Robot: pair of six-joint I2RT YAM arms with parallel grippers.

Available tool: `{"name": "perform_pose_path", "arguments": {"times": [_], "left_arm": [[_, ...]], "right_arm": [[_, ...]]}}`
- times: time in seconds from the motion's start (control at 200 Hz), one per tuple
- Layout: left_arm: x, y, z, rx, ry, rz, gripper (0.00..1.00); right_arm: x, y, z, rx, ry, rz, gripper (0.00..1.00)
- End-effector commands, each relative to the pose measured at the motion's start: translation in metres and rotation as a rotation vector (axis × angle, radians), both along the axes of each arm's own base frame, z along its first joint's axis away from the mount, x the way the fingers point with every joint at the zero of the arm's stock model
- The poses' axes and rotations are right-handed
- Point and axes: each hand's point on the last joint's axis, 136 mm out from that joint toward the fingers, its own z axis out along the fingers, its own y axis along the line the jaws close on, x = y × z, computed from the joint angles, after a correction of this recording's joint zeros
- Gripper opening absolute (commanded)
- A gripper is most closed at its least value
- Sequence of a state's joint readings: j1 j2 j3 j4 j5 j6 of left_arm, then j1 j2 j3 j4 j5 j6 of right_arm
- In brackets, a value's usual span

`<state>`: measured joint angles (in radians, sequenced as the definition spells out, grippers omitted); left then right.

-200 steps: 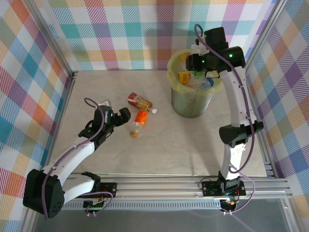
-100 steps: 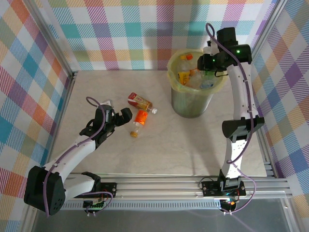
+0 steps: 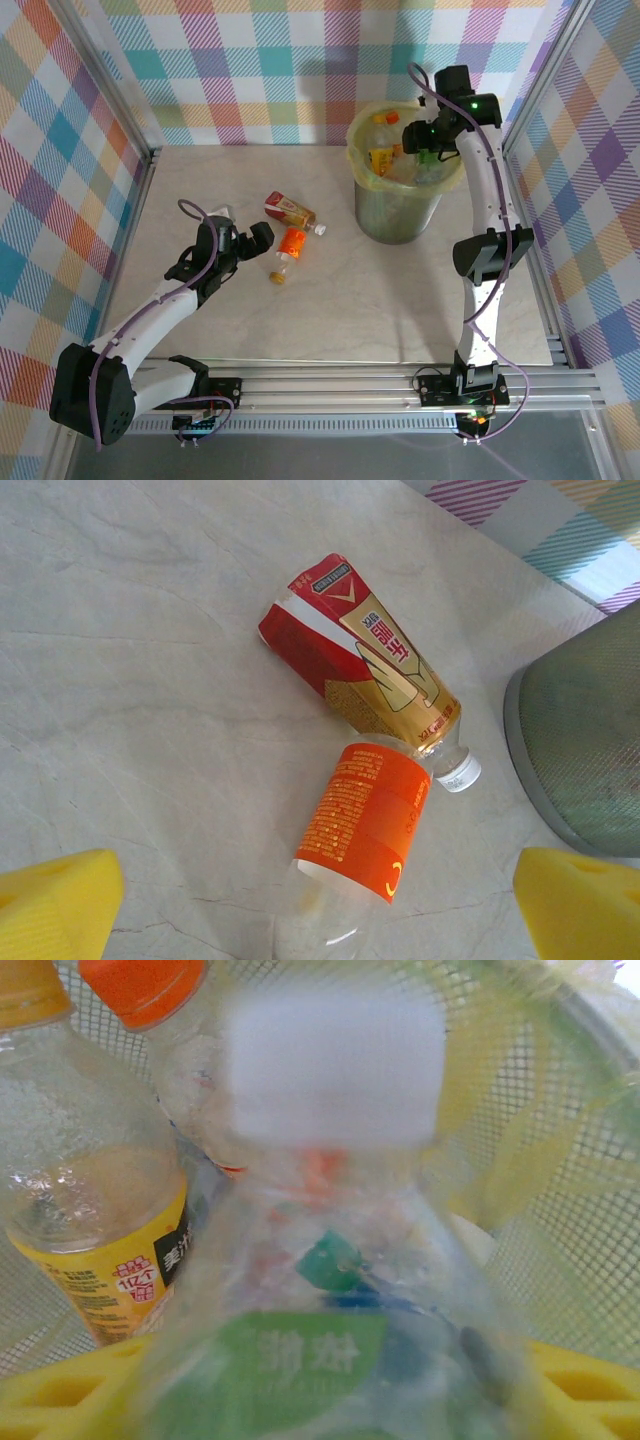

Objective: Put the plastic bottles in the bin

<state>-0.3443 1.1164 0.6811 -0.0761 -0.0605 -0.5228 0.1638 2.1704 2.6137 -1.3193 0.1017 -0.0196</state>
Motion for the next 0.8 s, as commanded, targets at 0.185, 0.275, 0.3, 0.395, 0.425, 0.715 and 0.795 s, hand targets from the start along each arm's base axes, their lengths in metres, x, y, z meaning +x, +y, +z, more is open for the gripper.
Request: {"name": "perform_pose_path", "arguments": {"times": [0.185,0.275,0.3,0.395,0.425,0.715,0.795], "left_arm": [[0.006,0.0,0.019,-0.007,-0.051,-0.012,1.0],[0.006,0.0,0.02,-0.008,-0.054,-0.016,1.0],[0.005,-0.001,0.021,-0.008,-0.056,-0.018,1.0],[0.005,-0.002,0.023,-0.008,-0.061,-0.026,1.0],[0.005,-0.002,0.022,-0.008,-0.06,-0.03,1.0],[0.0,-0.022,0.013,0.013,-0.037,-0.163,1.0],[-0.002,-0.033,0.009,0.039,-0.027,-0.22,1.0]], "right_arm": [[-0.01,-0.004,0.035,-0.014,-0.081,-0.009,0.9],[-0.019,0.0,0.049,0.016,-0.103,-0.003,0.95],[-0.021,0.001,0.053,0.025,-0.109,-0.003,0.97],[-0.033,0.007,0.071,0.051,-0.142,0.006,1.0],[-0.037,0.01,0.077,0.059,-0.156,0.009,1.0],[-0.084,0.042,0.118,0.103,-0.237,0.02,1.0],[-0.097,0.05,0.12,0.097,-0.247,0.023,1.0]]}}
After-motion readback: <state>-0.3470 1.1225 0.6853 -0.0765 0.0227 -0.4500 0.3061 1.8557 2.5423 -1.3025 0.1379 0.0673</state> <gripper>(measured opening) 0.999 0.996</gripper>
